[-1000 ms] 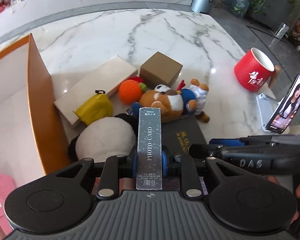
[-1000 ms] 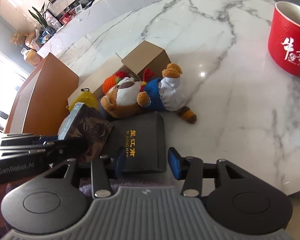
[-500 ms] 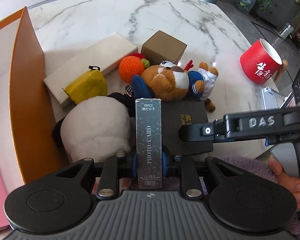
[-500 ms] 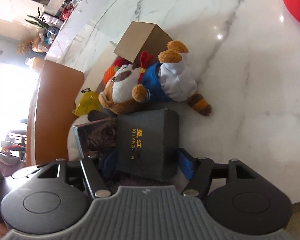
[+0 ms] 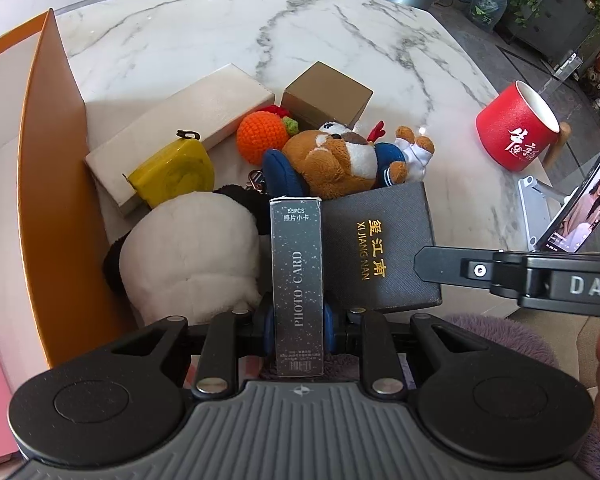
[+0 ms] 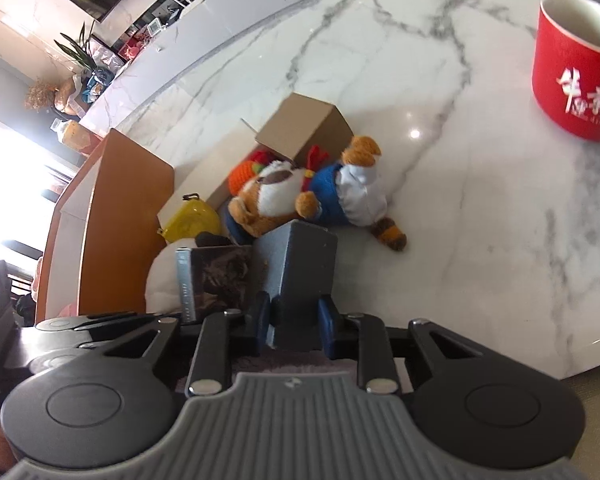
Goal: Organize objects
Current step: 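Grasp the black XI JIANG NAN box with the right tool, then lift the black box with the right tool while the left carries the photo card box toward the orange box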
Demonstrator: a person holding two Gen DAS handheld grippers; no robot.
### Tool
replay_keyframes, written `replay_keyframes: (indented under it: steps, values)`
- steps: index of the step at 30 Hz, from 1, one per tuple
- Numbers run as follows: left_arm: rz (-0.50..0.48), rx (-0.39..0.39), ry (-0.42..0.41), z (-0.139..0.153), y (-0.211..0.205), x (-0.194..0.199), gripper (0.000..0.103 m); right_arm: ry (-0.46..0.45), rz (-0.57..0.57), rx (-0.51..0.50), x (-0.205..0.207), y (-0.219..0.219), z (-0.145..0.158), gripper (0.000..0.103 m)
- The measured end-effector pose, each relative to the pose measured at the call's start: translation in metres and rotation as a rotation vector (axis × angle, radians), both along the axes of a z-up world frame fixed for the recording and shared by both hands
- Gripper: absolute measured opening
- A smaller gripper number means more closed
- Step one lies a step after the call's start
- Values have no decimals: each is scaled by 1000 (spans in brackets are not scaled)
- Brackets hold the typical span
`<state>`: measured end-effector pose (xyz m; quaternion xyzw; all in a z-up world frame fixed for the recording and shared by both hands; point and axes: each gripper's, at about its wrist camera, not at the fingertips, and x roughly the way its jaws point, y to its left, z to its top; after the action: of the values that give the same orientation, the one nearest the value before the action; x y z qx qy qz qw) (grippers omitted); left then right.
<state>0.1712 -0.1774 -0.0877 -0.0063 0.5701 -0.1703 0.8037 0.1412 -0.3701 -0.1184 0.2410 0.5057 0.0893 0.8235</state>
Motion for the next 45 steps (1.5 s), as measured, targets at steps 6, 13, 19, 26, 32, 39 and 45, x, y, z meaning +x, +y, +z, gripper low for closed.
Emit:
replay_keyframes:
  steps: [6, 13, 19, 26, 32, 39, 45]
  values:
    - [-16, -41, 22, -2, 0, -1, 26, -32, 39, 5, 2, 19, 12, 3]
    - [-26, -49, 11, -2, 1, -2, 26, -67, -11, -43, 5, 23, 17, 18]
    - [-32, -48, 4, -3, 0, -1, 26, -58, -67, -70, 7, 17, 9, 45]
    - [-30, -49, 4, -3, 1, -1, 26, -30, -58, -40, 11, 27, -1, 51]
    - [-27, -47, 3, -2, 2, -1, 26, -28, -54, -34, 11, 34, -2, 44]
    - [-17, -83, -30, 12, 11, -10, 26, -73, -85, -90, -4, 37, 14, 37]
    - [-8, -179, -93, 50, 29, -28, 26, -168, -114, -122, -27, 43, 49, 37]
